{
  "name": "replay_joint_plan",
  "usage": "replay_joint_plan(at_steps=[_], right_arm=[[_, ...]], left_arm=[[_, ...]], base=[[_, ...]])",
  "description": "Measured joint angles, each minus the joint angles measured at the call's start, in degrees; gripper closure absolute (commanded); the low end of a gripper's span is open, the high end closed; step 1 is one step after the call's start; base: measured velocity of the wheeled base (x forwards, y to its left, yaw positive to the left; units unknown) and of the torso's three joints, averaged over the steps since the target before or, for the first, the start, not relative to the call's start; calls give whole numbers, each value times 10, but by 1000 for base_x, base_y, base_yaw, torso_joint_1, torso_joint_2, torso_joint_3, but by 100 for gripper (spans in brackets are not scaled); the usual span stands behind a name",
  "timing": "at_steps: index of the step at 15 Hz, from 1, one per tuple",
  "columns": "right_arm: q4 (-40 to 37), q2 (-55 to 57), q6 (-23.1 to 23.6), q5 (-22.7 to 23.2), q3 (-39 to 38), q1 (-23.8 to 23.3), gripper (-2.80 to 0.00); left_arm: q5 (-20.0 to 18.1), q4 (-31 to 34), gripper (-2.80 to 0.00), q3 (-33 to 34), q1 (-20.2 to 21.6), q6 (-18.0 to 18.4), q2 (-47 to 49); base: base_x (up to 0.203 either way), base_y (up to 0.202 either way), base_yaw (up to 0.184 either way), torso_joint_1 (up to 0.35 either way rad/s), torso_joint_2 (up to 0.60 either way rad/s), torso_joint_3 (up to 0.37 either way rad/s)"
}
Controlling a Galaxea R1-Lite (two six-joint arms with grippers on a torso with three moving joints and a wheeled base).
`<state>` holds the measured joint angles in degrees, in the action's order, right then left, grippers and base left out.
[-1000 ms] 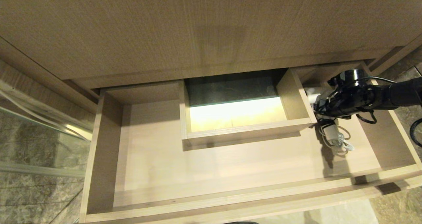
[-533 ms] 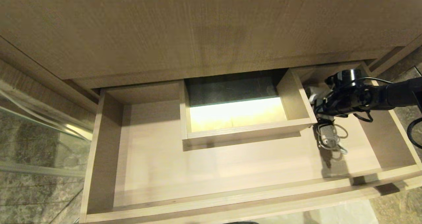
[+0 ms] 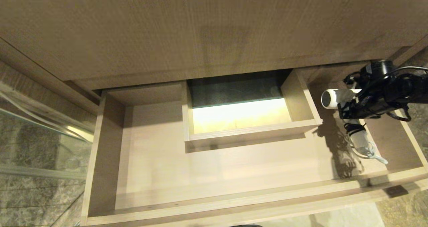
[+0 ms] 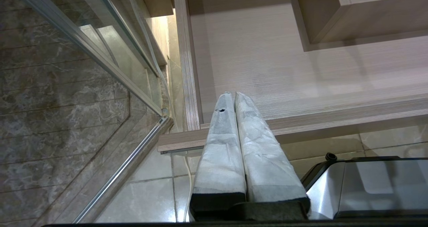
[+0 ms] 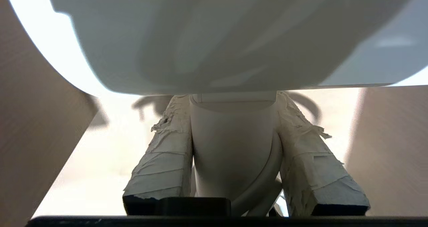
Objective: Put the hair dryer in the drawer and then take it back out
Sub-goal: Pick up the hairdryer, then put it into the drawer
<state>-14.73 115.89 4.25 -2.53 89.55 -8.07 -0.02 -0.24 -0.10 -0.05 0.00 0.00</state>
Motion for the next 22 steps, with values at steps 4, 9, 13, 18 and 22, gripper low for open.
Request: replay_joint_plan(at_steps=[4, 9, 13, 18, 22], right_arm=[[-17, -98, 22, -2, -57, -3, 0], [-90, -264, 106, -42, -144, -4, 0], [-181, -429, 132, -46, -165, -5, 0], [-298, -628, 176, -59, -162, -5, 0], [-368, -717, 179, -75, -133, -13, 0]], left_arm=[[0, 0, 0, 0, 0, 0, 0], [0, 0, 0, 0, -1, 0, 0], [0, 0, 0, 0, 0, 0, 0], [0, 0, 0, 0, 0, 0, 0], [0, 0, 0, 0, 0, 0, 0]], base=[[0, 0, 0, 0, 0, 0], [0, 0, 0, 0, 0, 0], [0, 0, 0, 0, 0, 0], [0, 0, 0, 0, 0, 0], [0, 0, 0, 0, 0, 0]])
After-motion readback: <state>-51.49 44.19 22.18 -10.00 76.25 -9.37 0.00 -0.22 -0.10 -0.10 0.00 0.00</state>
